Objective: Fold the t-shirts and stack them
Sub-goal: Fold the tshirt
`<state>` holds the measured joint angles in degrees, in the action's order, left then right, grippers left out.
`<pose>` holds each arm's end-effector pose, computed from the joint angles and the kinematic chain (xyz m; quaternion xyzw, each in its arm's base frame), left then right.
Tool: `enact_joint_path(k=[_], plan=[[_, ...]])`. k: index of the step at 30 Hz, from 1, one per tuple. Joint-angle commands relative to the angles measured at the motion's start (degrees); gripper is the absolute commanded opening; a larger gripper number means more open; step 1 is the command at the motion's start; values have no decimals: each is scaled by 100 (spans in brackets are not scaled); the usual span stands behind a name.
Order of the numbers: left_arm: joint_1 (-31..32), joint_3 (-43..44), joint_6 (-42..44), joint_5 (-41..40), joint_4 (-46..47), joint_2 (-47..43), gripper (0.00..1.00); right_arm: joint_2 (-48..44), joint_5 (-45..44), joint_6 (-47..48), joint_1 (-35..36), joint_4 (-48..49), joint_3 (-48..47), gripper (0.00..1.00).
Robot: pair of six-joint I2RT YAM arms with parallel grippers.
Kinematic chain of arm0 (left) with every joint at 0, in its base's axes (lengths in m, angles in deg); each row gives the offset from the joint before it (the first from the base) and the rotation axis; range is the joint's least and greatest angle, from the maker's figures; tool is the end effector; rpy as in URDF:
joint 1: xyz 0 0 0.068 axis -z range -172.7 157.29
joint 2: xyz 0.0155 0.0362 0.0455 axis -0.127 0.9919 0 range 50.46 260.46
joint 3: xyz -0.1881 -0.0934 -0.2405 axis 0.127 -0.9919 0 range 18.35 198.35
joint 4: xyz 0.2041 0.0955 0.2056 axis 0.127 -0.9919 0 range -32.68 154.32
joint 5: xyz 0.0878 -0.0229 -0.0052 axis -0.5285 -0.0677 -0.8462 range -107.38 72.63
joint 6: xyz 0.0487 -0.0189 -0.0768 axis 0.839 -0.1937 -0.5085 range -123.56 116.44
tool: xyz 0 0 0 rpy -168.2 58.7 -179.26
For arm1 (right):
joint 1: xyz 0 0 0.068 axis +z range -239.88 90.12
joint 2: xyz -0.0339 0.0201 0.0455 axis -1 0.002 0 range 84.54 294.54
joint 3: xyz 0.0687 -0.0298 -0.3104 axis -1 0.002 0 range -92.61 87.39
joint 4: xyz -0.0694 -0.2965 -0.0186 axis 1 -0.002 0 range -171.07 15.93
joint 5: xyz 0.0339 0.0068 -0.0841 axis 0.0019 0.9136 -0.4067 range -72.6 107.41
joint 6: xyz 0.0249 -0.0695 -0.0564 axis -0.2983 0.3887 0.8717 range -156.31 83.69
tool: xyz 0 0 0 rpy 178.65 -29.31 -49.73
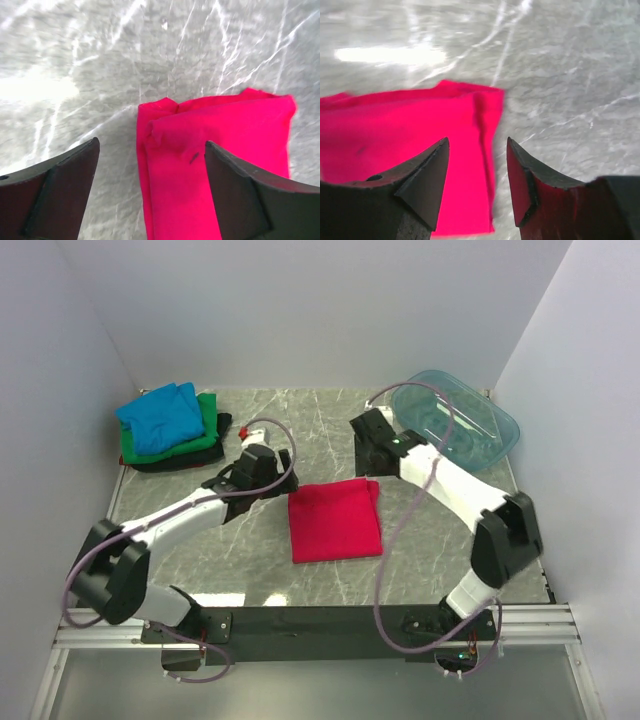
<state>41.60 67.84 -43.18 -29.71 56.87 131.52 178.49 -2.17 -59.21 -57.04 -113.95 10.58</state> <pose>0.3172 -0.1946 0.2223 -0.0878 0.8943 -0.1798 0.4002 0.3685 0.2046 0.2680 -0.0338 0.9455 -0.0133 0.3235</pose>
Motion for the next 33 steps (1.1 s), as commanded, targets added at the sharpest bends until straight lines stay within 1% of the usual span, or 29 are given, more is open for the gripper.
enact_joint_path(k=[1,2,3,5,6,7,9,10,12,14,16,19,20,22,24,27,30,33], plan=[[-20,-80,24,-305,-170,-634,92,-807,627,180,117,418,324,57],[-12,-263,7,-226,-135,-722,93,-895,909,206,135,628,577,57],[-20,-352,-11,-129,-30,-853,93,-896,1477,224,161,752,693,57],[-29,-667,-46,230,128,-960,93,-739,1938,233,187,1129,965,56],[-20,-774,-90,345,277,-1038,93,-642,2410,207,205,1253,1019,55],[-20,-984,-125,572,365,-1074,93,-406,2588,198,223,1359,1046,55],[-20,-1187,-221,758,541,-1170,93,-133,2905,215,267,1631,1002,53],[-20,-1388,-257,829,603,-1223,93,156,3124,215,275,1719,889,53],[-20,-1582,-336,1005,700,-1363,93,473,3266,259,276,1817,713,53],[-20,-1785,-380,1093,700,-1478,92,948,3214,250,267,1678,335,53],[-20,-1916,-415,1119,700,-1619,92,1316,2795,216,267,1510,-15,53],[-20,-2040,-433,1111,709,-1786,92,1494,2407,58,214,1474,-228,53],[-20,-2066,-433,1128,700,-1856,92,1486,2136,-39,197,1500,-237,53],[-20,-2171,-450,1190,700,-1900,92,1354,1853,-118,188,1527,-211,54],[-20,-2251,-459,1277,893,-1927,92,1205,1467,-189,179,1579,-124,54],[-20,-2357,-494,1435,1043,-1901,92,758,1019,-242,179,1606,87,55],[-20,-2436,-538,1524,1192,-1866,92,406,842,-215,179,1562,289,55],[-20,-2462,-565,1568,1263,-1804,92,72,894,-180,240,1474,553,55]])
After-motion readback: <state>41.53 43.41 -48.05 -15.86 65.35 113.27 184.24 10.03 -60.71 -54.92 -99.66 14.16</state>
